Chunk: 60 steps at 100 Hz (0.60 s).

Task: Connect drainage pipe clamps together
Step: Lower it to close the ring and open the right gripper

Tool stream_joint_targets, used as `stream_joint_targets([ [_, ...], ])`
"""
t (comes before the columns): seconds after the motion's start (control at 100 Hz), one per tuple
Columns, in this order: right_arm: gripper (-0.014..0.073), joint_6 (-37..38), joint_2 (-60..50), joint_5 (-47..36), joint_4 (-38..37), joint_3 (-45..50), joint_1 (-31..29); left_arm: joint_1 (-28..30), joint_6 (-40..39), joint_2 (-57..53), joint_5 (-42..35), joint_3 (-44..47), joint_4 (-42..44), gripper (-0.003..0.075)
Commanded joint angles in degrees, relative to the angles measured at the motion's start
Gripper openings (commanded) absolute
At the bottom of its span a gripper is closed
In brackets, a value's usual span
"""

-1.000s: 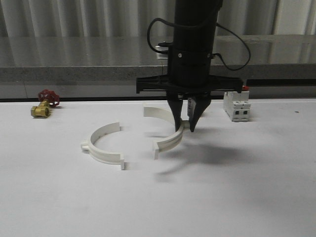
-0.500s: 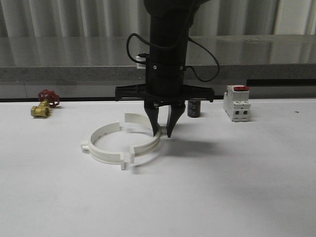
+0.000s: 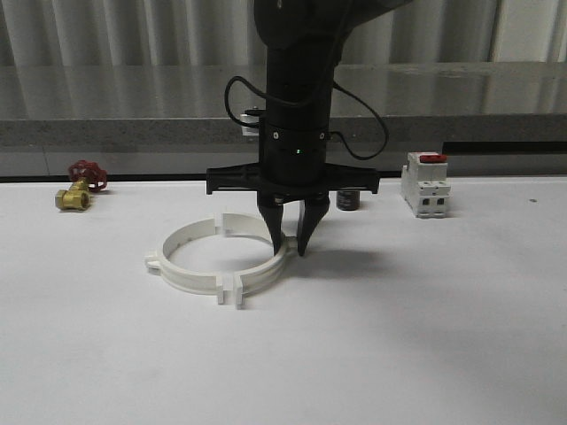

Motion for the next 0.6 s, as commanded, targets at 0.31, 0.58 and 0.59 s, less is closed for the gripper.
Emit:
stream_joint_targets([
  [0.31,0.0002,1.6,-3.7,-2.3,-0.2,-1.9,0.0,0.2,-0.1,0.6,-4.8,-1.4,-0.1,-0.0021],
  [0.58,0.0395,1.6,-3.7,-2.7,-0.2,-1.9,0.0,0.2,-0.1,0.6,-4.8,-1.4,-0.1,-0.0021],
  [0.59,0.0407,1.6,-3.7,-2.7,-0.2,-1.9,0.0,0.2,-0.1,0.6,-4.8,-1.4,-0.1,-0.0021],
])
